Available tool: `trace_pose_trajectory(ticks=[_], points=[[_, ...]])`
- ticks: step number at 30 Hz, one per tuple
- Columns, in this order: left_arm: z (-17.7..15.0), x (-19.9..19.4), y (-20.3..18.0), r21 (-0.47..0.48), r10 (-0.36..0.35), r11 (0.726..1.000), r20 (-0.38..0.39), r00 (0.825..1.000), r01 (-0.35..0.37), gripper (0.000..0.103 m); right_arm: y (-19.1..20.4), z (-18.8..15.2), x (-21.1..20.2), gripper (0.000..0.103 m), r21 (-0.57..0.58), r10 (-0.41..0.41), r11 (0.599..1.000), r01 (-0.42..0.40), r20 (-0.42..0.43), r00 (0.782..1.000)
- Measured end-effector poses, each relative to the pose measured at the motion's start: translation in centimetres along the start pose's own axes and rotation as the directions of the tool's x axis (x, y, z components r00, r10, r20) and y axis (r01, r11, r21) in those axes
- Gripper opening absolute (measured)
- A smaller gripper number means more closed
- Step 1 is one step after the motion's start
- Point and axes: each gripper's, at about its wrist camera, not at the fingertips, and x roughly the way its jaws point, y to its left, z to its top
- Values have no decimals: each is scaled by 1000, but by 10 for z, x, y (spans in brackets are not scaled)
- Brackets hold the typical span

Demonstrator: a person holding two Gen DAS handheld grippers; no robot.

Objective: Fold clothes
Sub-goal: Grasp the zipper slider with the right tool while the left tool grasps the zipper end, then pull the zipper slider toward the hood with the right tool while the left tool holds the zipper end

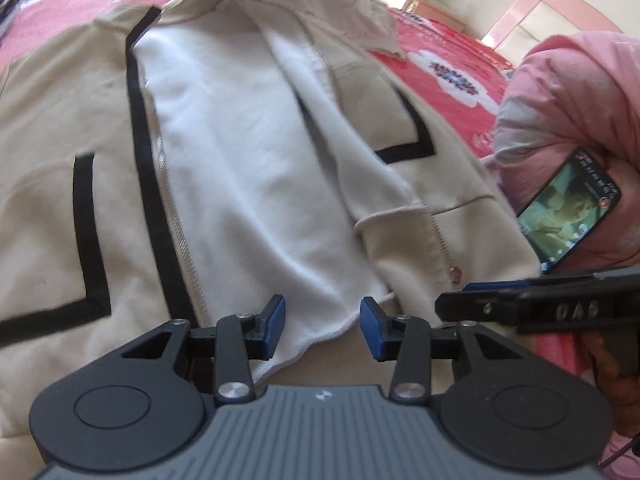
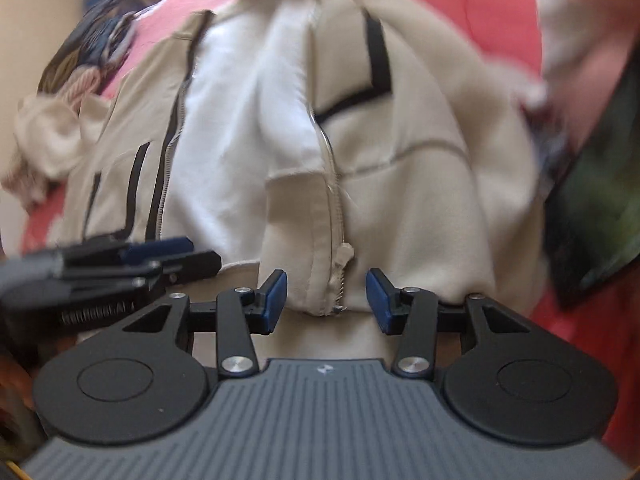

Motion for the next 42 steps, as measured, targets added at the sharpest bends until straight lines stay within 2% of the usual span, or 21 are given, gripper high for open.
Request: trace_pose_trajectory(ticks=[3,5,8,11,13,15,17,20,22,24,28,29,31,34,36,37,39,42], points=[[-2,2,5,-18,-17,1000,10,1000,17,41,-2,-1,4,40,36,30,999,-29,-14,999],[-2,3,6,-28,-25,999,13,1000,25,41,4,-3,2,18,5,23,1000,-23,-8,1000],[-3,5,9,-48,-41,998,21,999,42,42,5,-1,4,7,-12,33,999,-33,-3,999],[-2,6,13,-70,-59,996,27,998,61,42,5,-1,1,1,-1,68,998,-68,24,997],[0,3,17,-88,-63,994,25,998,65,38,9,1,-6,1,-4,89,996,-89,54,995],[0,-5,27,-143,-94,985,40,995,99,37,26,2,-25,1,-84,103,992,-95,96,990],[0,-16,43,-219,-140,964,67,988,152,38,45,3,-41,1,-182,115,979,-92,123,986],[-1,-33,67,-328,-204,916,114,972,231,41,76,5,-56,1,-349,129,934,-78,126,984],[-1,-45,82,-388,-241,878,148,959,281,43,97,4,-56,1,-456,134,887,-74,101,986],[2,-52,91,-387,-270,867,167,948,315,51,116,-2,-48,1,-543,132,836,-79,59,990],[10,-45,104,-412,-346,832,139,928,372,53,146,-16,-29,1,-668,84,739,-84,-33,996],[13,-39,104,-412,-356,834,108,928,368,54,151,-19,-25,1,-688,70,721,-82,-45,997],[16,-26,100,-396,-332,864,18,943,312,53,159,-25,-17,1,-725,39,685,-74,-65,997],[15,-9,91,-346,-284,906,-74,956,242,38,164,-29,-11,1,-756,15,650,-72,-82,996],[11,-8,87,-326,-286,913,-77,955,247,18,164,-36,-10,1,-782,-7,619,-67,-91,996],[10,-9,85,-315,-286,916,-75,955,250,13,165,-38,-7,1,-794,-14,604,-70,-99,995],[10,-11,76,-281,-260,932,-77,962,230,10,167,-44,-4,1,-815,-24,574,-80,-115,993],[9,-13,68,-251,-230,946,-81,970,203,9,167,-50,-1,1,-824,-25,558,-102,-140,990]])
